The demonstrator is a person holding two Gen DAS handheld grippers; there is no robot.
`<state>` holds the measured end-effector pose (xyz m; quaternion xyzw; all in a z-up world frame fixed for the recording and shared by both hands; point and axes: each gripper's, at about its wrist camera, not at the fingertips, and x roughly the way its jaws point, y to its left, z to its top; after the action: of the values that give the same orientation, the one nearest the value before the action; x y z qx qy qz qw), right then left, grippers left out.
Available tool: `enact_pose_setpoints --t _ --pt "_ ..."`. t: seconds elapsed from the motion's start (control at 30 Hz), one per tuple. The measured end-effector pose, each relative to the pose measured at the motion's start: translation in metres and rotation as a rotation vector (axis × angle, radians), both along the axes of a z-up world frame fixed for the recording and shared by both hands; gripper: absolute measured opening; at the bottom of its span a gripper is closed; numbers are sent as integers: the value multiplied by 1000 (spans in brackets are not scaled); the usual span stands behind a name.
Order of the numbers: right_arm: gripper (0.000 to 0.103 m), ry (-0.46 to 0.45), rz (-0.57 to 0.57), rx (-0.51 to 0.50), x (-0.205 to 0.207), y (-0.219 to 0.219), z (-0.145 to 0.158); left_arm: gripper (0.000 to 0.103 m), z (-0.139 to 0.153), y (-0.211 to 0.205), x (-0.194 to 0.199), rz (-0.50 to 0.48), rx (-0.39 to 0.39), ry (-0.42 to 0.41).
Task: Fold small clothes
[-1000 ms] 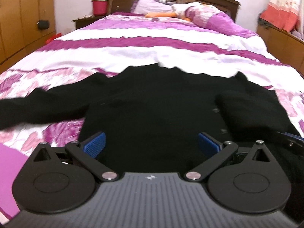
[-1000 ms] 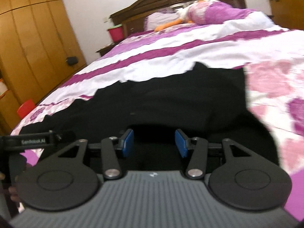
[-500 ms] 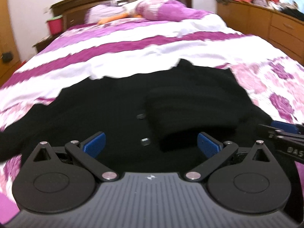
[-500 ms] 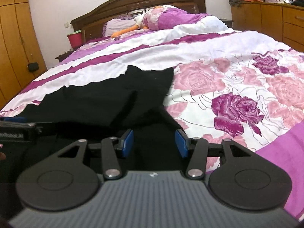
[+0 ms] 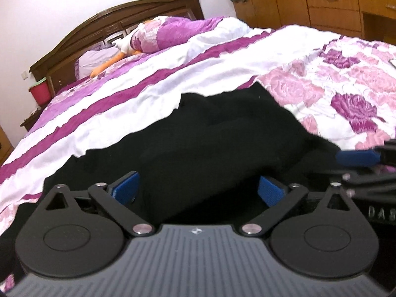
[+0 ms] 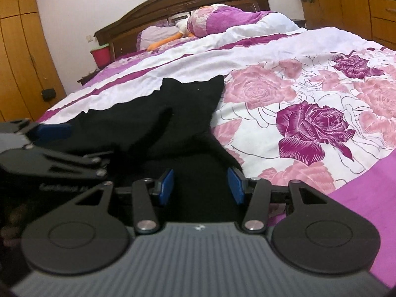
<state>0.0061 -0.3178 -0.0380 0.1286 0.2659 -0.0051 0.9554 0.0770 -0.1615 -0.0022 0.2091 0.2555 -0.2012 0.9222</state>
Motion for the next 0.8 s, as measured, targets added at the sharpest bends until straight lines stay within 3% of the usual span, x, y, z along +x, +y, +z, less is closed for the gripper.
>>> enact_pose_setpoints --t 0.1,0.17,0.23,0.27,0.43,0.57,0.7,0.8 --pt "50 -7 7 -35 0 5 -1 77 -2 -6 5 -17 14 -23" --pt "50 -11 8 -44 0 6 -3 39 -2 -9 10 -15 2 -13" --pt "50 -12 7 -40 0 6 -4 21 1 -3 14 3 -62 21" --pt "50 -12 8 -37 0 5 -4 17 6 3 14 17 -106 23" --pt "50 -14 9 -36 -1 5 -4 16 33 48 8 174 -269 -27" --pt "50 -13 9 -52 0 7 -4 17 41 95 4 337 -325 -41" --pt "51 -11 6 -60 0 9 -4 18 28 138 6 420 -325 40" --pt "51 -7 5 -76 0 11 -3 31 12 166 6 467 -372 129"
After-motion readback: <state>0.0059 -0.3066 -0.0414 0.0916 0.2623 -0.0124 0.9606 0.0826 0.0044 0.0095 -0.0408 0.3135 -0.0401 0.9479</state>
